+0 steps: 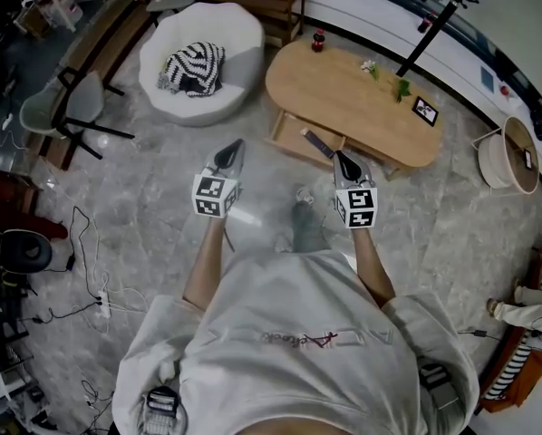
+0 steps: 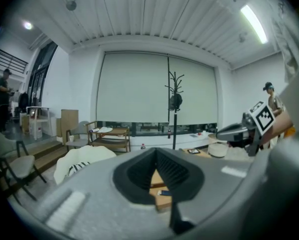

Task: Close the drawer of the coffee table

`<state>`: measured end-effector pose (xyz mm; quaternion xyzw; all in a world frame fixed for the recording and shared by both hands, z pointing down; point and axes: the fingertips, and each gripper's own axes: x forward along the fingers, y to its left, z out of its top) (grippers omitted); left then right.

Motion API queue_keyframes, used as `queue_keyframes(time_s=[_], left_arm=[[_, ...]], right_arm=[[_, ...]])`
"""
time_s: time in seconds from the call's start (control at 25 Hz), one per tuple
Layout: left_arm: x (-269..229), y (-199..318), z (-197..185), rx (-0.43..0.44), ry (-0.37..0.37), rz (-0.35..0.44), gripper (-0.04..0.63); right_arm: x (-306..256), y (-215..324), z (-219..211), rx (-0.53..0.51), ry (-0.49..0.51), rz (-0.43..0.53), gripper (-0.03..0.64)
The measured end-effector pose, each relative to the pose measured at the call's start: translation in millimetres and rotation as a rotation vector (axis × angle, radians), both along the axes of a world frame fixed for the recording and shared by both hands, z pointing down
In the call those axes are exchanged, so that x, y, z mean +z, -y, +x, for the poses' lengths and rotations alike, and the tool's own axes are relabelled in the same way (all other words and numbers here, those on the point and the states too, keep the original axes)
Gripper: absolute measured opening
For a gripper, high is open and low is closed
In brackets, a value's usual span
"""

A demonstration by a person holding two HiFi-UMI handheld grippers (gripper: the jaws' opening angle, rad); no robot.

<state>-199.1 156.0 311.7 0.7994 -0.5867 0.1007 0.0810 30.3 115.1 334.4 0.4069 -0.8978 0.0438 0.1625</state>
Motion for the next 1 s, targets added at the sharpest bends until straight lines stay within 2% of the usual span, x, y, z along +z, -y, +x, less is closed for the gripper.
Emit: queue_keyframes(time_s=[0.24,0.6,1.0], left_arm=[[5,44,-10,0.002,0.011,-0.012,0.000],[-8,129,-37,-0.055,0.023,0.003,0.000],[-13,211,-47,-0.125,0.026,-0.010,0.000]], right_arm=[[5,51,-12,0.000,0.007,-0.005,0.005],[-6,147,-36,-0.044,0.014,0.008,0.005],[-11,246,-53,-0.108,0.028,0.007,0.005]])
